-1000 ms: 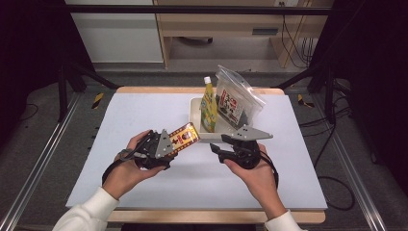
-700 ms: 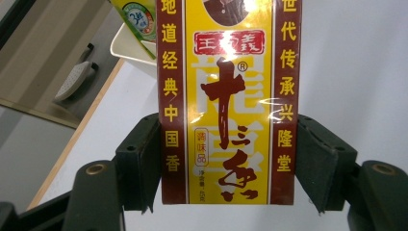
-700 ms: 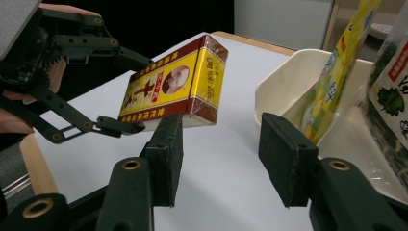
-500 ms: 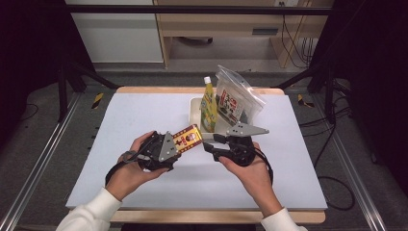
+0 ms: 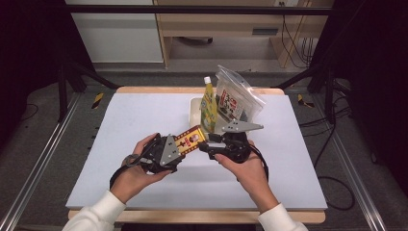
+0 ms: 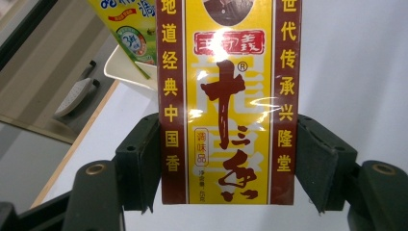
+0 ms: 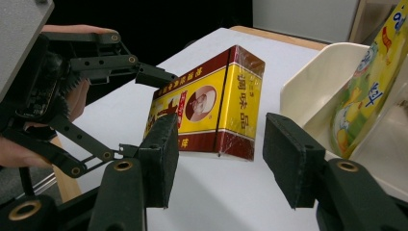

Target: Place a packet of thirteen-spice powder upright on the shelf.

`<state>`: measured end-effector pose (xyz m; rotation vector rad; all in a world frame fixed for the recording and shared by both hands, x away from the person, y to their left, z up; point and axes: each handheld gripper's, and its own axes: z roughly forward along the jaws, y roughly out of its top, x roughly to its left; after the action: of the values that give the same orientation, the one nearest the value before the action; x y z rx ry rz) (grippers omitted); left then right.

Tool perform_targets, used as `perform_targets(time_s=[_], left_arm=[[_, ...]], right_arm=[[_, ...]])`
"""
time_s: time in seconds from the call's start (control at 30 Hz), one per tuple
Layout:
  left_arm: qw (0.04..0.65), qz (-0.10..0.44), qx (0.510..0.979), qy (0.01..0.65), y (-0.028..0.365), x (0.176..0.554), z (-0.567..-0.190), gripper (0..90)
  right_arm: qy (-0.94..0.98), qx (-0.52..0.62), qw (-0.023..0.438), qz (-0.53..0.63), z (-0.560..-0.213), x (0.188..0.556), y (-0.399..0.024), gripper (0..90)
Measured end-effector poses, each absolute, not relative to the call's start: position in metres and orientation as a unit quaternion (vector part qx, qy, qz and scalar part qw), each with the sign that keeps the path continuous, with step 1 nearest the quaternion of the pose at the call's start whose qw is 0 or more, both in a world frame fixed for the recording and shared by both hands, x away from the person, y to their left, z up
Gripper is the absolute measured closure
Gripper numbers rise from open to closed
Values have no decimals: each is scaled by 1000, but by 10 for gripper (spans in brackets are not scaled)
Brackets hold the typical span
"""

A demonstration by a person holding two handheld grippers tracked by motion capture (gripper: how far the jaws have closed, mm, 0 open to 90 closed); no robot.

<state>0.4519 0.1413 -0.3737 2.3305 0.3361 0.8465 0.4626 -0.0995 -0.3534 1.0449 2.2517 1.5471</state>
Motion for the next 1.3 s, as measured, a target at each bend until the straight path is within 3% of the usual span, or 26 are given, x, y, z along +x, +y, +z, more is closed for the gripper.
perform_targets(time_s=[0.37,0.83,1.3], left_arm=[[336,326,875,121,139,446,-369,323],[340,329,874,113,136,443,-368,321],[337,324,876,115,135,447,-375,320]], right_arm=[[757,365,68,537,-354,472,-96,449],[756,372,24,538,-355,477,-90,493],[744,381,-17,548,-356,480,-96,657]])
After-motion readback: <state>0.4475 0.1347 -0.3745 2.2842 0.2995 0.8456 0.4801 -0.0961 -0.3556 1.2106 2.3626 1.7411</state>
